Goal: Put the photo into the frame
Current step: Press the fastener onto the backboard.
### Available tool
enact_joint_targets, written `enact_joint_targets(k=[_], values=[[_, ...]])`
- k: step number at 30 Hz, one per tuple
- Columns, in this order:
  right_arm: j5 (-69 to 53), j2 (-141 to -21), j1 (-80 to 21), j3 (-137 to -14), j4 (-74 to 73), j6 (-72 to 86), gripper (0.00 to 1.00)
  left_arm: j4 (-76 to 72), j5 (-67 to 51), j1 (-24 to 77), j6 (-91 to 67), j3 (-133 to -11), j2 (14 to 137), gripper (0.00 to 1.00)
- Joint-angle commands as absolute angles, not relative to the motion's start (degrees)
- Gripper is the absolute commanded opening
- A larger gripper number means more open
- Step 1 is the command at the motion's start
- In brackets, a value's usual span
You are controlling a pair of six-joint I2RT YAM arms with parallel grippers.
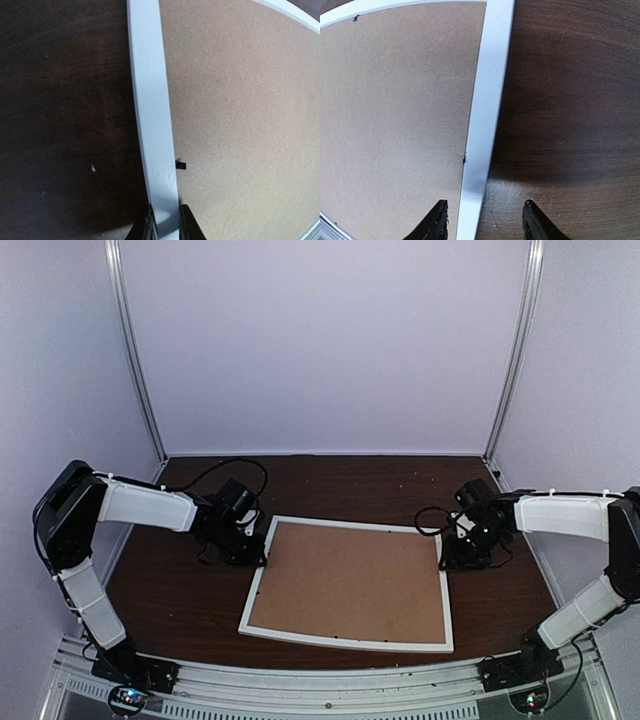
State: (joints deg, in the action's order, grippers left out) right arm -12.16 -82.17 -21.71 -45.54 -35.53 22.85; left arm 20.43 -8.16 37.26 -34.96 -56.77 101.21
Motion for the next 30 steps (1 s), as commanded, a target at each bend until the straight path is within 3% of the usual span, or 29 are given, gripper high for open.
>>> enact_joint_targets(k=[1,30], values=[[-7.0,-81.8,-21.6,-47.1,-38.0,22.6,0.50,19.2,-7.1,38.7,-36.5,-54.6,102.6,0.15],[-10.4,-92.4,-19.7,-51.6,-34.1,20.9,0.47,20.8,-6.0,39.2,-35.9,-55.8,102.6,0.15]])
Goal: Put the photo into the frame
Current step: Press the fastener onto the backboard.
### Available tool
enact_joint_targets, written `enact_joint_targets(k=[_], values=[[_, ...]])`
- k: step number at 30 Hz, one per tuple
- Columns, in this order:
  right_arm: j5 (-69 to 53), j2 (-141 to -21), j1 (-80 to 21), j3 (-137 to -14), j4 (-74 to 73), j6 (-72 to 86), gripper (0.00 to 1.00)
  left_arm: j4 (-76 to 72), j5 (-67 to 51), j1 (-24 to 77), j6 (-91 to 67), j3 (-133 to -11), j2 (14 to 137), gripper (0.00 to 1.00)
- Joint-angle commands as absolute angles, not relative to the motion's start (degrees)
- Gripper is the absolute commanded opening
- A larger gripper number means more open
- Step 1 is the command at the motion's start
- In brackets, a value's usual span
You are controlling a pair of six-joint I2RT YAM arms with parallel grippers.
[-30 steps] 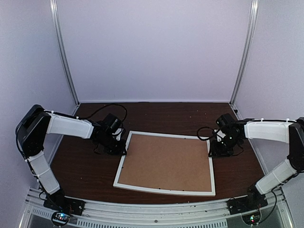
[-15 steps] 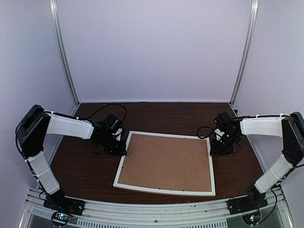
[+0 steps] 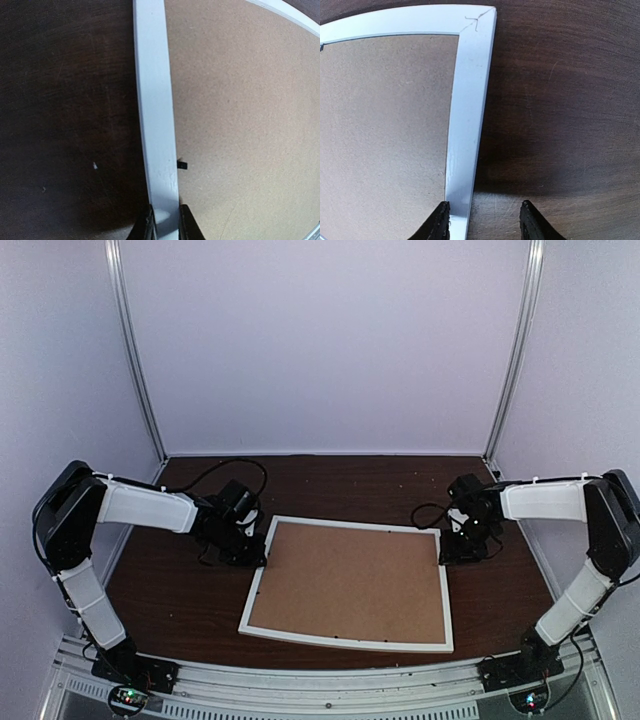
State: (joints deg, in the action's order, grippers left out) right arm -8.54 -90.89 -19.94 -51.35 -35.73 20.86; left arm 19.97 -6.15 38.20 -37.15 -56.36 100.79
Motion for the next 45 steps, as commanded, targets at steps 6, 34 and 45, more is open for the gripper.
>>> enact_joint_targets(k=[6,34,45], values=[[-11.8,-92.6,-20.0,-50.6,-32.7,21.7,0.46,20.9,-6.2,39.2,-36.0,-55.9,102.7,0.15],[-16.5,-91.4,-23.3,-49.8,-30.3,24.2,0.47,21.2,-5.1,39.8,-36.5,-56.0,103.0,0.17],[-17.3,-81.8,-21.7,-48.9,-35.3,23.8,0.58,21.0,-4.8,39.8,-36.6,-56.4,102.1,0.23]])
